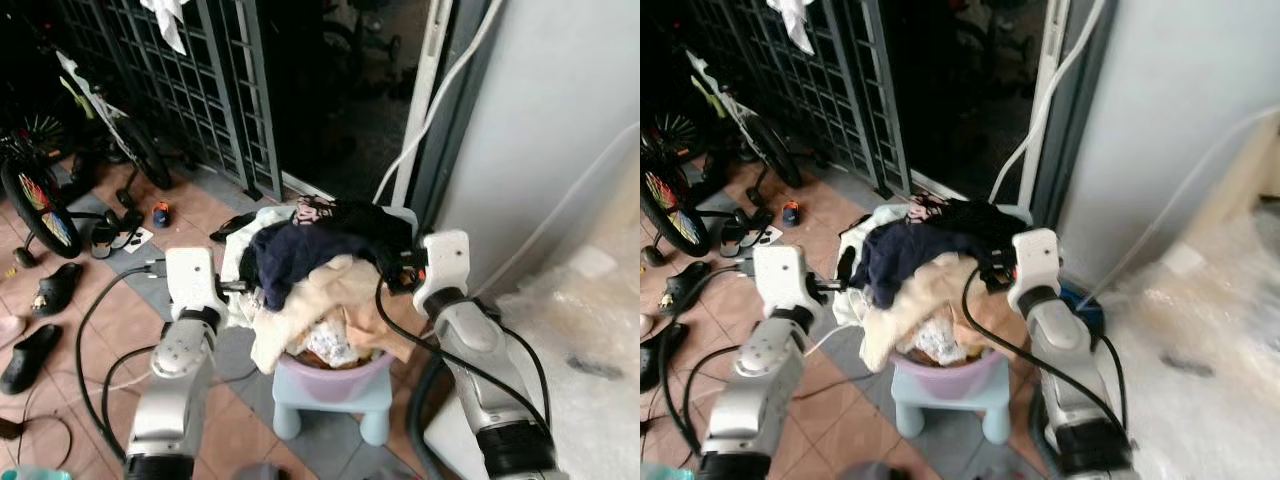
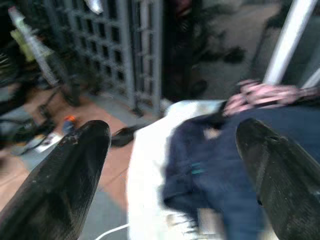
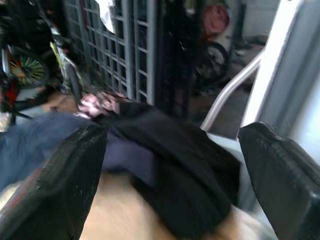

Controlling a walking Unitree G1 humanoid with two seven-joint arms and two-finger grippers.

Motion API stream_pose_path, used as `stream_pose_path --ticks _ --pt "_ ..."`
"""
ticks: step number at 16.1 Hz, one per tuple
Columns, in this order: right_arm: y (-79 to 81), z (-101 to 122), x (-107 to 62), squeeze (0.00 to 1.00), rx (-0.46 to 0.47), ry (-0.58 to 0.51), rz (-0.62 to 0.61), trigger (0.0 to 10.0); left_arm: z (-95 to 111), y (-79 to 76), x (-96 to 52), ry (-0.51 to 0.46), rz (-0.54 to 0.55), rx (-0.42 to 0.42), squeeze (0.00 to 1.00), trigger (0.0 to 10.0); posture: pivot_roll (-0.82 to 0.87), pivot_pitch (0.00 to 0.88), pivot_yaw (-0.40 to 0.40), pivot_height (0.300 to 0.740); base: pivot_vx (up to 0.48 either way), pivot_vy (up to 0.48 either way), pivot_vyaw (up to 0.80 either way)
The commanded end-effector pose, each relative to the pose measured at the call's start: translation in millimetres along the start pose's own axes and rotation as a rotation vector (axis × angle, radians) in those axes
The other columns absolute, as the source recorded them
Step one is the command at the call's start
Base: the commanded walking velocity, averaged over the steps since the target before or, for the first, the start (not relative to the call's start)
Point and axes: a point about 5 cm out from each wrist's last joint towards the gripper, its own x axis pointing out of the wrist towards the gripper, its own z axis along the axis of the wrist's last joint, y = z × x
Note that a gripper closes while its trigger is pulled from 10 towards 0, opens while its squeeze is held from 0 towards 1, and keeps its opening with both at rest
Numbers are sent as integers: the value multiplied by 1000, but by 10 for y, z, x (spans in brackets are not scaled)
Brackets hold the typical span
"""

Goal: Clothes washing

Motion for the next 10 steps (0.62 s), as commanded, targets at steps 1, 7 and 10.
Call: stream_pose_path --ticks 1,7,10 --pt "58 -21 0 0 -2 6 29 10000 -38 55 -10 19 27 -4 0 10000 -8 21 45 740 0 0 0" --pt "84 -41 -3 0 5 10 52 10000 -77 53 -11 63 43 -34 0 10000 -6 23 45 740 0 0 0" --pt "97 -45 14 0 6 15 58 10000 -77 45 4 69 31 -29 0 10000 -1 44 46 740 0 480 0"
